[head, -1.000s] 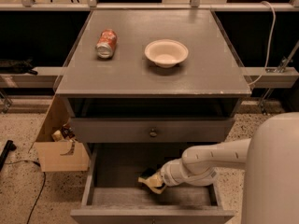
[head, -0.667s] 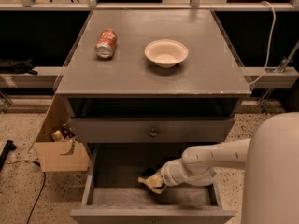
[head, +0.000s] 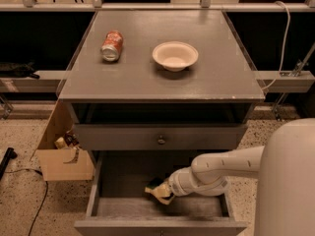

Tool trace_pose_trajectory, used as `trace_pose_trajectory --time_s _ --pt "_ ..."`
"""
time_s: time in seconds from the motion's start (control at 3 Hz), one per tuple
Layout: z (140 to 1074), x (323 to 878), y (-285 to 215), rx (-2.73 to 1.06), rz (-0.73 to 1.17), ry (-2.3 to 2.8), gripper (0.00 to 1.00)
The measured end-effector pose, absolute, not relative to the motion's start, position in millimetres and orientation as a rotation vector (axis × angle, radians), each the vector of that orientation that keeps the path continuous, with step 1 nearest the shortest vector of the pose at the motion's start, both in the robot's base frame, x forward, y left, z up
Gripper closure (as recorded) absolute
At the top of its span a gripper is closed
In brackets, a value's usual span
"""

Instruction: Place sponge into middle drawer

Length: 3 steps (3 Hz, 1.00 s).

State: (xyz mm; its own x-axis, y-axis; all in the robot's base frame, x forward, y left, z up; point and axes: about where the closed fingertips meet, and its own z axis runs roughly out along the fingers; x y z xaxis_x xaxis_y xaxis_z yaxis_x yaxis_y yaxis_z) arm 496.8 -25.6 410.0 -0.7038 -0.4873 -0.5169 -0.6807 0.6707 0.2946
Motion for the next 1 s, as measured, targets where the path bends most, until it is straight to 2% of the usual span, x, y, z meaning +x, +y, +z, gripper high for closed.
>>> trace_pose_trajectory --time_s 0.33,0.67,1.0 --pt "410.0 496.8 -25.6 -0.915 0.669 2.489 0.13" --pt "410.0 496.8 -25.5 -0.915 0.669 2.489 0.0" --pt "410.0 496.8 -25.5 -0.915 0.669 2.489 0.0"
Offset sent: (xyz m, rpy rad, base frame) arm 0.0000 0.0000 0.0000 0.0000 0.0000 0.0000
